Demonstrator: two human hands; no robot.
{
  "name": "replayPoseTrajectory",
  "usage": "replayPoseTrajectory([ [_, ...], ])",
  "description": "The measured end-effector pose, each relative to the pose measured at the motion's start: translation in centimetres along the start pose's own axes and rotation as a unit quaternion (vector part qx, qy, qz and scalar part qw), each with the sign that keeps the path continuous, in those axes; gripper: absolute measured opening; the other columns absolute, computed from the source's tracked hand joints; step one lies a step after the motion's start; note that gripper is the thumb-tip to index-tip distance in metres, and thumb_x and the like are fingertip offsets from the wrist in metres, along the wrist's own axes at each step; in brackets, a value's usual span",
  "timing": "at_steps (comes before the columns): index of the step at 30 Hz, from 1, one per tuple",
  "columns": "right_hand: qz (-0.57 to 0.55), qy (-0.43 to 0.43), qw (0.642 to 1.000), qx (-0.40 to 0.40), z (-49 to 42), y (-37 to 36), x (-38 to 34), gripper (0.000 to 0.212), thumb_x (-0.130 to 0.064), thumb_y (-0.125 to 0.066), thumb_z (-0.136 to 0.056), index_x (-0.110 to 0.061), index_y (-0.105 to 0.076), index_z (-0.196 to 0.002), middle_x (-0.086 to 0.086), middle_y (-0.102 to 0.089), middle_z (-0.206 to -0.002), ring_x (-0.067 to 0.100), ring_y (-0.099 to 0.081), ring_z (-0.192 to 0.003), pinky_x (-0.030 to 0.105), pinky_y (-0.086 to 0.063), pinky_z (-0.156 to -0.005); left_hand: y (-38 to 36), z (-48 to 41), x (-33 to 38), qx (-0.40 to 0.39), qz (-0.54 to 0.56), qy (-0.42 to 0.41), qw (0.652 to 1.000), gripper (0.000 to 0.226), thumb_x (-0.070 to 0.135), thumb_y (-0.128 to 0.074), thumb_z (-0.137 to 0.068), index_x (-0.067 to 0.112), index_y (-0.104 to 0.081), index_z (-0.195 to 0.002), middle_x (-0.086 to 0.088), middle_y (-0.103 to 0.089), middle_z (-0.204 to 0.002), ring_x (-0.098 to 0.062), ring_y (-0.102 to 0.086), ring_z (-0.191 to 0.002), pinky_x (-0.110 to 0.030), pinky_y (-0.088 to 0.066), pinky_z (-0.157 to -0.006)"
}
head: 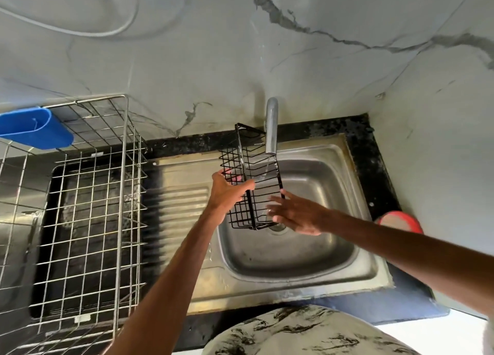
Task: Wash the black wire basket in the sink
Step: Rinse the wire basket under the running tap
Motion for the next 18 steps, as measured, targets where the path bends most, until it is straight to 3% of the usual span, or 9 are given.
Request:
replayPoseTrajectory([
  [2,-0.15,-0.056,0.987,0.02,1.2,0.1,-1.1,0.046,-0.04,-0.027,-0.111,-0.017,-0.057,-0.138,-0.001,-0.051,-0.15,0.015,-0.025,-0.149,0.022,0.004,-0.123,-0.1,-0.1,-0.8,-0.006,0.022,0.011,1.0,0.101,0.04,-0.092,-0.055,0.001,-0.043,-0.135,-0.015,-0.062,-0.12,-0.024,-0.069,-0.105,-0.036,-0.063,-0.081],
  [3,-0.214,-0.086,0.973,0.03,1.5,0.3,-0.9,0.051,-0.046,-0.026,-0.11,-0.018,-0.059,-0.137,0.0,-0.054,-0.147,0.013,-0.025,-0.15,0.024,-0.002,-0.125,0.0,-0.3,-1.4,-0.005,0.031,0.02,0.999,0.1,0.042,-0.093,-0.057,0.001,-0.044,-0.134,-0.015,-0.064,-0.119,-0.024,-0.07,-0.104,-0.036,-0.062,-0.082],
  [5,-0.299,-0.154,0.94,0.053,1.7,0.1,0.6,0.057,-0.056,-0.026,-0.107,-0.024,-0.069,-0.127,0.002,-0.067,-0.132,0.012,-0.031,-0.148,0.042,-0.015,-0.127,0.2,-1.1,-2.6,-0.005,0.055,0.028,0.998,0.116,0.058,-0.094,-0.05,0.002,-0.044,-0.138,-0.016,-0.067,-0.12,-0.029,-0.073,-0.105,-0.047,-0.062,-0.089],
  [7,-0.337,-0.209,0.913,0.094,1.9,0.6,2.3,0.062,-0.063,-0.025,-0.105,-0.028,-0.075,-0.113,-0.002,-0.074,-0.118,0.015,-0.049,-0.138,0.053,-0.03,-0.12,0.0,-1.8,-3.6,-0.022,0.087,0.04,0.995,0.116,0.054,-0.093,-0.048,0.0,-0.046,-0.139,-0.018,-0.068,-0.123,-0.032,-0.075,-0.103,-0.054,-0.06,-0.092],
  [9,-0.331,-0.235,0.902,0.145,1.9,2.2,3.5,0.061,-0.062,-0.028,-0.105,-0.027,-0.077,-0.108,-0.005,-0.076,-0.111,0.015,-0.064,-0.117,0.049,-0.044,-0.106,-0.7,-0.7,-2.6,-0.045,0.107,0.048,0.992,0.087,0.042,-0.082,-0.056,-0.002,-0.059,-0.128,-0.015,-0.069,-0.123,-0.03,-0.076,-0.101,-0.052,-0.058,-0.09],
  [11,-0.336,-0.243,0.89,0.188,1.7,4.5,3.8,0.053,-0.055,-0.036,-0.105,-0.021,-0.076,-0.11,-0.001,-0.076,-0.106,0.013,-0.069,-0.099,0.045,-0.053,-0.094,-1.5,-0.3,-2.3,-0.082,0.095,0.057,0.991,0.059,0.041,-0.07,-0.061,0.008,-0.066,-0.11,-0.005,-0.069,-0.131,-0.026,-0.072,-0.113,-0.052,-0.048,-0.095],
  [14,-0.336,-0.256,0.884,0.2,0.7,6.2,3.5,0.035,-0.032,-0.051,-0.105,-0.013,-0.065,-0.132,0.007,-0.068,-0.131,0.018,-0.064,-0.12,0.038,-0.047,-0.107,-2.4,-0.6,-2.8,-0.119,0.124,0.058,0.983,0.053,0.038,-0.07,-0.06,0.009,-0.061,-0.104,-0.008,-0.063,-0.142,-0.032,-0.067,-0.122,-0.066,-0.041,-0.105],
  [18,-0.363,-0.297,0.869,0.159,-0.9,5.0,3.6,0.057,-0.029,-0.056,-0.102,-0.017,-0.038,-0.154,0.005,-0.04,-0.159,0.023,-0.04,-0.145,0.04,-0.031,-0.119,-3.5,0.4,-3.0,-0.147,0.167,0.074,0.972,0.037,0.016,-0.057,-0.077,0.004,-0.057,-0.111,-0.016,-0.07,-0.133,-0.037,-0.071,-0.117,-0.069,-0.047,-0.104],
])
Point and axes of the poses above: each hand's wrist, its own z-axis away from the middle knuckle, its own y-axis out of the back of the hand, x = y × z, the point moved 9 cm from there along -z, towards the middle knuckle
